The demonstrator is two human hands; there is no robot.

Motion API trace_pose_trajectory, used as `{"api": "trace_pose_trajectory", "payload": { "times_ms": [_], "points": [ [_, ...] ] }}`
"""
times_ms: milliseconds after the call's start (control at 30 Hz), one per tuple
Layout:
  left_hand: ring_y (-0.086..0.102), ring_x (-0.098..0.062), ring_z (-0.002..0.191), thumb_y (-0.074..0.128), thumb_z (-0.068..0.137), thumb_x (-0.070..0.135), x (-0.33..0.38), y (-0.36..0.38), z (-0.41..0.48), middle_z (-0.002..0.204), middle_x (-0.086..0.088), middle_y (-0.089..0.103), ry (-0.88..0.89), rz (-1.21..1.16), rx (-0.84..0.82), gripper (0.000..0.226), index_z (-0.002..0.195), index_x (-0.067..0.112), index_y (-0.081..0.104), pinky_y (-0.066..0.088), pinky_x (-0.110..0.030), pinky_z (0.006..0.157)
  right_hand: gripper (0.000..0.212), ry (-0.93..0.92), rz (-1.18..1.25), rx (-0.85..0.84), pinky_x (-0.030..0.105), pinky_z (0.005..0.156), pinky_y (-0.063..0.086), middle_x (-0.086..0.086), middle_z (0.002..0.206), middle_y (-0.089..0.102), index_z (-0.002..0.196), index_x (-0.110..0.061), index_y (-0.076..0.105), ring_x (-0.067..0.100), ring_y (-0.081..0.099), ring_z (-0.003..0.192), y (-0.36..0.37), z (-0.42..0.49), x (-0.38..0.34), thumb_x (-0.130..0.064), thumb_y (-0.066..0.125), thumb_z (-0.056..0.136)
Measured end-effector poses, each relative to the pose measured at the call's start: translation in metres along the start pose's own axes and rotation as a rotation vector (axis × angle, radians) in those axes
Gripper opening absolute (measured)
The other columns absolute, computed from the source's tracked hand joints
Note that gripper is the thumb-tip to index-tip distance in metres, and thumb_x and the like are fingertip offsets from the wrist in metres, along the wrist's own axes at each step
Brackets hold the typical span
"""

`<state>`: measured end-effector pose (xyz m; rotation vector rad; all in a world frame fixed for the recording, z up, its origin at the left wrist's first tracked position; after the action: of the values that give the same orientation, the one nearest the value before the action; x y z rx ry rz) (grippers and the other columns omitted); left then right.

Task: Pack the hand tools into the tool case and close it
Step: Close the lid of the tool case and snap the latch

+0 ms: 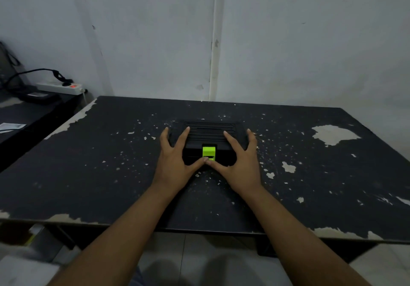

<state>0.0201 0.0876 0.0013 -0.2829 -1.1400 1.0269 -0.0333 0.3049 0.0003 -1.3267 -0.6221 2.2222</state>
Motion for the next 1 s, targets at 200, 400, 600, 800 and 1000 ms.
{"api": "trace_pose_trajectory", "payload": {
  "times_ms": [200,400,600,800,1000],
  "points": [
    [0.031,-0.024,0.155,0.085,0.071,0.066,-0.0003,-0.0021,-0.0017,0.173,0.009,-0.003,-0.022,-0.041,0.016,0.100,0.157,0.045,0.038,0.045,-0.043,0.117,0.093,0.018,-0.002,0.002,0.050,0.120,0.043,-0.012,0.173,-0.002,0.150,-0.053,0.048,0.022,0.018,0.161,-0.0016,-0.0022,-0.0006,-0.071,0.086,0.067],
    [0.032,-0.022,0.155,0.088,0.069,0.063,0.0022,-0.0046,-0.0023,0.173,0.006,0.003,-0.043,-0.055,0.033,0.099,0.155,0.043,0.044,0.044,-0.040,0.118,0.091,0.031,0.019,0.016,0.048,0.123,0.039,-0.012,0.174,0.000,0.148,-0.051,0.052,0.019,0.016,0.161,-0.0024,-0.0023,-0.0019,-0.066,0.089,0.067],
    [0.032,-0.022,0.154,0.090,0.068,0.062,0.0049,-0.0071,-0.0027,0.173,0.004,0.006,-0.048,-0.040,0.036,0.098,0.154,0.041,0.046,0.043,-0.039,0.118,0.092,0.042,0.006,0.027,0.049,0.123,0.040,-0.011,0.174,0.001,0.149,-0.051,0.053,0.020,0.017,0.161,-0.0022,-0.0022,-0.0022,-0.067,0.089,0.066],
    [0.031,-0.021,0.154,0.090,0.068,0.062,0.0035,-0.0060,-0.0019,0.174,0.004,0.006,-0.055,-0.043,0.033,0.100,0.155,0.040,0.046,0.039,-0.035,0.117,0.092,0.046,-0.009,0.025,0.045,0.123,0.040,-0.010,0.174,0.002,0.149,-0.050,0.053,0.021,0.019,0.160,-0.0010,-0.0014,-0.0021,-0.067,0.089,0.065],
    [0.035,-0.024,0.152,0.090,0.069,0.059,0.0024,-0.0050,-0.0017,0.174,0.003,0.008,-0.053,-0.035,0.022,0.099,0.155,0.039,0.046,0.043,-0.043,0.118,0.087,0.048,-0.065,0.041,0.044,0.121,0.043,-0.008,0.174,0.005,0.148,-0.052,0.051,0.021,0.028,0.157,-0.0011,-0.0007,-0.0023,-0.049,0.093,0.072]
  ]
}}
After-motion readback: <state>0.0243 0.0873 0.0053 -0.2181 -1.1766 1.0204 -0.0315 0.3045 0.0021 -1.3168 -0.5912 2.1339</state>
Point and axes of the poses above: each hand's wrist, its own z-axis towards the middle knuckle, its own y-axis out of the palm, x = y × z, the point moved 10 cm from there along z, towards the middle knuckle
